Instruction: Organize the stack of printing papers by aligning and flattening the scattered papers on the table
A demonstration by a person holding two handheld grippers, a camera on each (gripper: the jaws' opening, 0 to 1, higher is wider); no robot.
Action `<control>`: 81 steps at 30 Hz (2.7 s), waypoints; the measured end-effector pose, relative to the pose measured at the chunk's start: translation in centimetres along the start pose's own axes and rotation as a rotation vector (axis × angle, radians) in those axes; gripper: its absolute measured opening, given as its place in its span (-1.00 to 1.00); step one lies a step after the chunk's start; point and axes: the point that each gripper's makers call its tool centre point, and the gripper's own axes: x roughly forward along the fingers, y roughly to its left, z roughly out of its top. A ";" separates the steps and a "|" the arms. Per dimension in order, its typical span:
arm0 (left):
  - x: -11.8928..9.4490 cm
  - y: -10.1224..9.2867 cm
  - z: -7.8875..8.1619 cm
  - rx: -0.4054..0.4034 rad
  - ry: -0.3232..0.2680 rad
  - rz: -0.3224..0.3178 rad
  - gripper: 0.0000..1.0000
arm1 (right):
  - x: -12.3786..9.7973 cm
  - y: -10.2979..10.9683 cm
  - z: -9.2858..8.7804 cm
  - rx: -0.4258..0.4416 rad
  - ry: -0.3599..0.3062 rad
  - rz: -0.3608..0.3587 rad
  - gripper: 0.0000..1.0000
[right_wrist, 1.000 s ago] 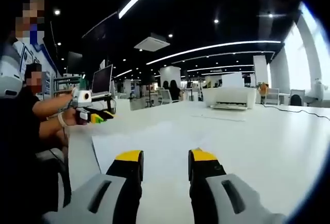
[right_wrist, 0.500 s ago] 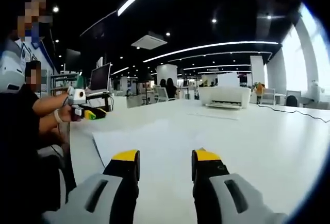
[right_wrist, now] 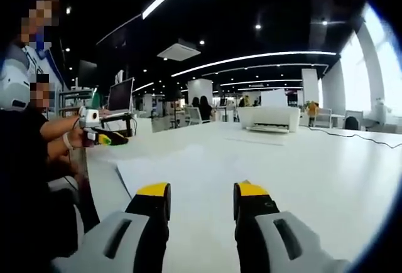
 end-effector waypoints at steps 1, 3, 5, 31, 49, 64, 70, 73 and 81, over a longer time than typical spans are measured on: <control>-0.2 0.0 0.0 -0.002 -0.002 0.003 -0.07 | -0.2 0.1 0.1 0.000 -0.002 -0.001 -0.29; -0.6 0.0 0.0 -0.002 0.000 0.011 -0.07 | -0.5 0.1 0.2 -0.003 -0.006 -0.004 -0.29; -0.8 -0.2 0.1 0.000 -0.002 0.014 -0.07 | -0.8 0.2 0.4 -0.006 -0.010 -0.009 -0.29; -4.8 -1.7 1.0 0.033 -0.024 0.055 -0.07 | -4.6 1.5 1.8 -0.033 -0.043 -0.044 -0.31; -8.5 -2.1 0.9 0.054 -0.034 0.100 -0.08 | -8.1 2.9 2.7 -0.052 -0.084 -0.088 -0.32; -10.9 -3.6 1.0 0.077 -0.040 0.124 -0.08 | -10.6 3.5 2.8 -0.073 -0.086 -0.114 -0.31; -11.9 -4.2 0.7 0.071 -0.041 0.134 -0.08 | -12.1 3.2 3.1 -0.076 -0.100 -0.141 -0.31; -12.5 -4.6 0.5 0.077 -0.040 0.142 -0.08 | -12.7 3.2 2.8 -0.070 -0.105 -0.151 -0.32; -13.7 -5.2 0.0 0.076 -0.043 0.155 -0.08 | -13.1 3.6 2.5 -0.066 -0.109 -0.149 -0.32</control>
